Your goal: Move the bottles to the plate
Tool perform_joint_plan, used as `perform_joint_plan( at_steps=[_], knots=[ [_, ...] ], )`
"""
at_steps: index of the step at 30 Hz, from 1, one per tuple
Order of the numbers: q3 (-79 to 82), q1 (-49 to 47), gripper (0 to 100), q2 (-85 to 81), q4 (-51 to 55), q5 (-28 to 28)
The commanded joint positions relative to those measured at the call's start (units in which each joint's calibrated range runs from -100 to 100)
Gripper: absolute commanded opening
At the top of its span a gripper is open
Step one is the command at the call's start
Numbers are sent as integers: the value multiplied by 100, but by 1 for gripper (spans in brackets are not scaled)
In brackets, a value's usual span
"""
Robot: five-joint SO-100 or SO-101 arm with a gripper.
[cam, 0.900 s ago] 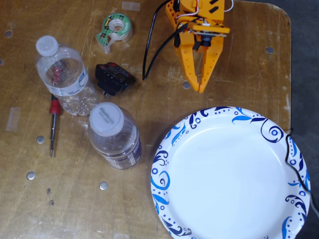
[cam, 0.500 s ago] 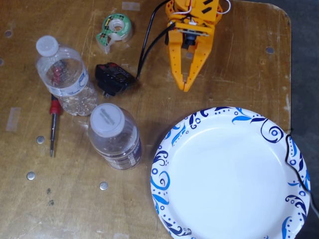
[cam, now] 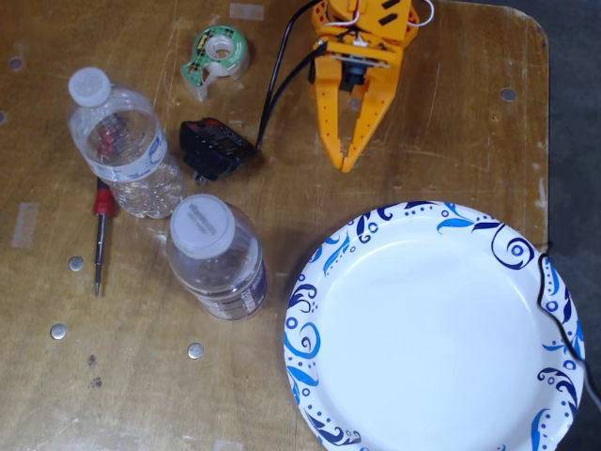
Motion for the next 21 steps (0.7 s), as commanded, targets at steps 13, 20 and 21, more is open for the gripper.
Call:
perform_joint_plan(
  at_steps=[13, 20, 21],
  knots=[
    [36, 29, 1, -50, -1421, 17],
    [36, 40, 1, -50, -1412, 17],
    [36, 40, 1, -50, -1447, 17]
  ],
)
